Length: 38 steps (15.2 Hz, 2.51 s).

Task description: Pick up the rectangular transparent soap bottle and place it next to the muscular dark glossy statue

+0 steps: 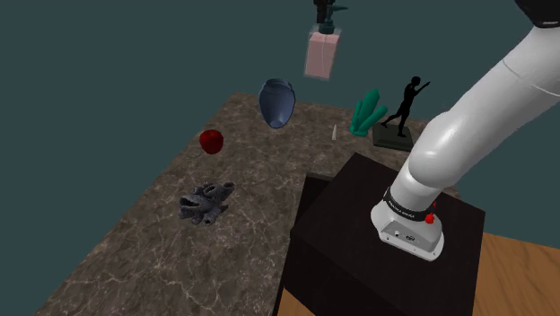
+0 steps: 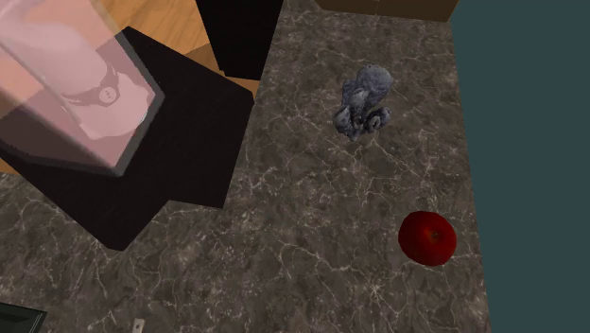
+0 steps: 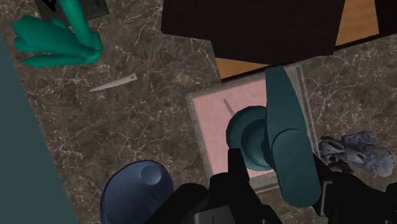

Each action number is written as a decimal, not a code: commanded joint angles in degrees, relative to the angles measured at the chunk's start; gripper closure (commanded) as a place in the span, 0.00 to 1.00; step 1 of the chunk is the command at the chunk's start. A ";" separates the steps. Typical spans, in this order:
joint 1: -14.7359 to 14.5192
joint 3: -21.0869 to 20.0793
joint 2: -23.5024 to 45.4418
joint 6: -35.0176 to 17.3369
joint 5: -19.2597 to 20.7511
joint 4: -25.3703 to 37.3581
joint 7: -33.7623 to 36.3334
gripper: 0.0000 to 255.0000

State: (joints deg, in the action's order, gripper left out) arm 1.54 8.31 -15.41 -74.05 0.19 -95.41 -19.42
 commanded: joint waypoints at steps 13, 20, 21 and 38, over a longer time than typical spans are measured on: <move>5.40 8.80 -18.15 3.50 8.90 -13.73 -13.96 1.00; 7.91 14.59 -23.79 6.05 15.06 -15.40 -22.37 1.00; 8.21 15.49 -24.40 6.39 16.00 -15.39 -23.64 1.00; 10.59 30.93 -28.62 8.21 30.26 -10.92 -43.51 1.00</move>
State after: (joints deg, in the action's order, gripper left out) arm 12.05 38.97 -43.76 -65.41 30.18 -105.74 -62.82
